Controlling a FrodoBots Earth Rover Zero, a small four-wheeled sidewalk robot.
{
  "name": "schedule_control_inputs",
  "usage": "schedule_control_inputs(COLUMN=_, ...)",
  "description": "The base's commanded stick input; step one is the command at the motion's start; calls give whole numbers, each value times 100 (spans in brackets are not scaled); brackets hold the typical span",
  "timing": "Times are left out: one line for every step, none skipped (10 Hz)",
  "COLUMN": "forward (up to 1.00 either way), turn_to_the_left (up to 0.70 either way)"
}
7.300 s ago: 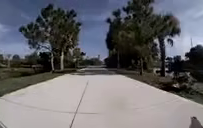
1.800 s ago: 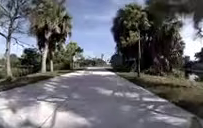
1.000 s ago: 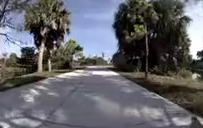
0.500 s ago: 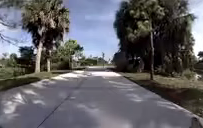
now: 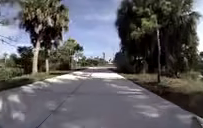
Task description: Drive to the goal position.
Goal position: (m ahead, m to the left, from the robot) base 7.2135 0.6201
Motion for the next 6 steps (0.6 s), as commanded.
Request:
schedule_control_inputs(forward=85, turn_to_the_left=0)
schedule_control_inputs(forward=85, turn_to_the_left=0)
schedule_control_inputs(forward=85, turn_to_the_left=0)
schedule_control_inputs(forward=85, turn_to_the_left=0)
schedule_control_inputs(forward=85, turn_to_the_left=0)
schedule_control_inputs(forward=85, turn_to_the_left=0)
